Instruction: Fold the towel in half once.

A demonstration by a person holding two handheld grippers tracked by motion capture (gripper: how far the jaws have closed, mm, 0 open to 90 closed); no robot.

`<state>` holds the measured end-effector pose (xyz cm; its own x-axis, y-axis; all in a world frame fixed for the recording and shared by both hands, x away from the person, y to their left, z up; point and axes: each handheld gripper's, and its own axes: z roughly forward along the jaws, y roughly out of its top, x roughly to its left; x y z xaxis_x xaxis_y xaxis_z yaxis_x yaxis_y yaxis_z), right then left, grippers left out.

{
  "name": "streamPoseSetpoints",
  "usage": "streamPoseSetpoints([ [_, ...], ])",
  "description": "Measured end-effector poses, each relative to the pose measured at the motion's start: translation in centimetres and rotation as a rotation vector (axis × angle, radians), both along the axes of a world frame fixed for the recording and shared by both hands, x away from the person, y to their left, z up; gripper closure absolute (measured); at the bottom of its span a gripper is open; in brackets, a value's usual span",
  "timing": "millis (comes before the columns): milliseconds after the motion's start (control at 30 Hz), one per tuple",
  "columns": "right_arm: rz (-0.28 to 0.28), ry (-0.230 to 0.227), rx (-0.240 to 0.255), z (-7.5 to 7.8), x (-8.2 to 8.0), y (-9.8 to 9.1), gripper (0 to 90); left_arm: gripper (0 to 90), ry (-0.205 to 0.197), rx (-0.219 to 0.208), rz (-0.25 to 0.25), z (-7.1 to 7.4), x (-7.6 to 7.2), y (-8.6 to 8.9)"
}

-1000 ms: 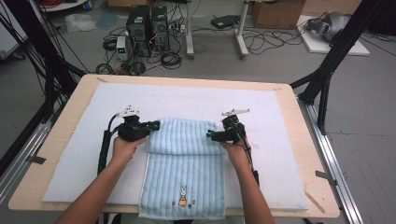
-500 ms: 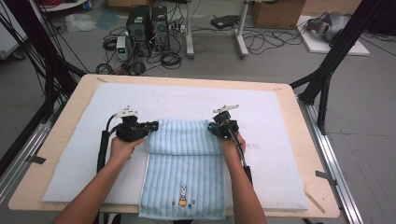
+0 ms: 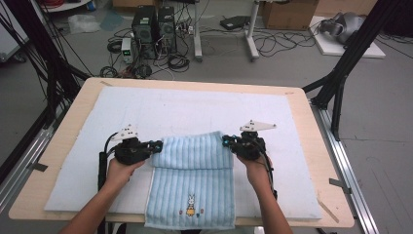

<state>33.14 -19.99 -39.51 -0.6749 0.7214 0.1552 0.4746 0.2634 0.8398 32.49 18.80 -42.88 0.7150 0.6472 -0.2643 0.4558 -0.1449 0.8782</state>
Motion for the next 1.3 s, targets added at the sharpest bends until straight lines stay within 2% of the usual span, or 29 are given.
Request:
streamPoseSetpoints([
  [100, 0.008, 0.024, 0.001, -0.7, -1.4, -0.5, 84.3, 82.0, 0.01, -0.004, -0.028, 0.0, -0.8, 0.0],
  [267, 0.009, 0.093, 0.002, -2.4, -2.9, -1.2, 84.3, 82.0, 0.036, -0.004, -0.06, -0.4, -2.1, -0.1],
  [433, 0.013, 0.13, -0.03, -3.3, -4.0, -1.4, 84.3, 82.0, 0.069, 0.035, -0.095, -1.2, -3.3, -0.4],
  [533, 0.004, 0.142, -0.058, -3.4, -4.7, -1.7, 84.4, 82.0, 0.049, 0.095, -0.105, -1.4, -3.7, -0.7],
  [567, -0.006, 0.137, -0.08, -3.4, -5.0, -1.7, 84.6, 81.3, 0.051, 0.092, -0.109, -1.4, -3.7, -0.7],
  [667, -0.015, 0.142, -0.086, -3.3, -5.6, -2.0, 84.7, 72.0, 0.055, 0.067, -0.095, -1.3, -3.5, -0.5],
  [733, -0.016, 0.143, -0.093, -3.3, -5.9, -2.0, 84.7, 59.4, 0.054, 0.042, -0.052, -1.0, -3.1, -0.2],
  [767, -0.013, 0.144, -0.092, -3.3, -5.9, -2.1, 84.5, 57.2, 0.046, 0.031, -0.028, -0.8, -2.9, 0.1],
  [833, -0.014, 0.143, -0.067, -3.2, -5.8, -2.1, 79.2, 50.9, 0.036, 0.022, 0.017, -0.4, -2.3, 0.6],
  [900, -0.041, 0.136, -0.033, -2.8, -5.4, -2.2, 72.8, 48.9, 0.032, 0.004, 0.06, -0.2, -1.4, 1.2],
  [1000, -0.106, 0.106, -0.04, -2.4, -4.0, -2.3, 62.5, 48.5, 0.064, 0.009, 0.102, -0.3, 0.4, 1.6],
  [1067, -0.15, 0.122, -0.039, -2.7, -2.7, -2.3, 59.5, 48.4, 0.092, 0.022, 0.109, -0.7, 1.4, 1.4],
  [1133, -0.172, 0.139, -0.077, -3.3, -1.6, -2.0, 58.8, 49.0, 0.111, 0.034, 0.107, -1.0, 1.9, 0.8],
  [1233, -0.168, 0.153, -0.133, -4.1, -0.6, -1.4, 61.8, 53.9, 0.128, 0.079, 0.101, -1.8, 2.6, 0.1],
  [1300, -0.157, 0.166, -0.143, -4.4, -0.3, -1.2, 69.1, 63.2, 0.132, 0.084, 0.097, -2.1, 2.8, -0.3],
])
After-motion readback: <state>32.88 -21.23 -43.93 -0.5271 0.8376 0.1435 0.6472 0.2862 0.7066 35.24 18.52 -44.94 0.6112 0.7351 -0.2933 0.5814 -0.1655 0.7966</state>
